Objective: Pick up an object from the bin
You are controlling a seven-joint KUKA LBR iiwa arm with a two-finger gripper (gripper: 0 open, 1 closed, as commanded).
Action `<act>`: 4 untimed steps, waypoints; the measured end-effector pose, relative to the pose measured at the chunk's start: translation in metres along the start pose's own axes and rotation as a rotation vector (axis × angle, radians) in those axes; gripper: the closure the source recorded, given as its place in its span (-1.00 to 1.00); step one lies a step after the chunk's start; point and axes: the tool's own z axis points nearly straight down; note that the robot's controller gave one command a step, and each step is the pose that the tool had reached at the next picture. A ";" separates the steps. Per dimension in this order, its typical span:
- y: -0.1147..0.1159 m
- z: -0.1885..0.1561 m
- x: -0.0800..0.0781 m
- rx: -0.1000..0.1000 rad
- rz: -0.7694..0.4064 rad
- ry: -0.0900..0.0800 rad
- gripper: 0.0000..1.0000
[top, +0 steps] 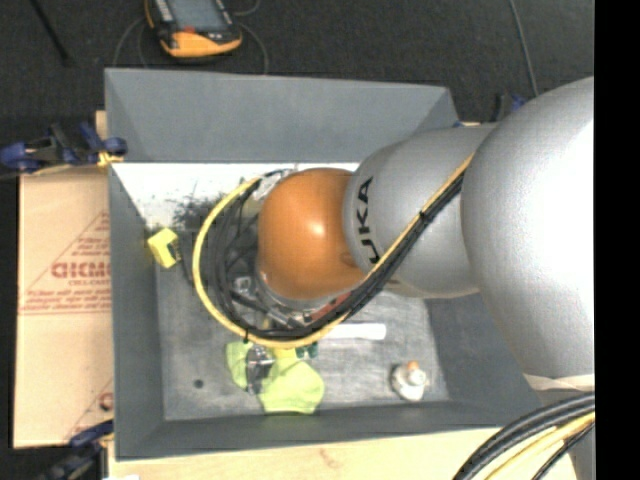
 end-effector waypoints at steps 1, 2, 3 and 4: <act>-0.005 0.039 0.006 0.000 -0.314 0.005 -1.00; -0.011 0.045 -0.020 -0.002 -0.326 0.002 1.00; -0.011 0.045 -0.020 -0.002 -0.325 0.002 1.00; -0.009 0.006 -0.014 -0.001 -0.342 0.013 1.00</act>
Offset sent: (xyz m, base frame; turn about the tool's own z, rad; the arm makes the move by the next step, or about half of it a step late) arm 0.0198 -0.0084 -0.0482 -0.3309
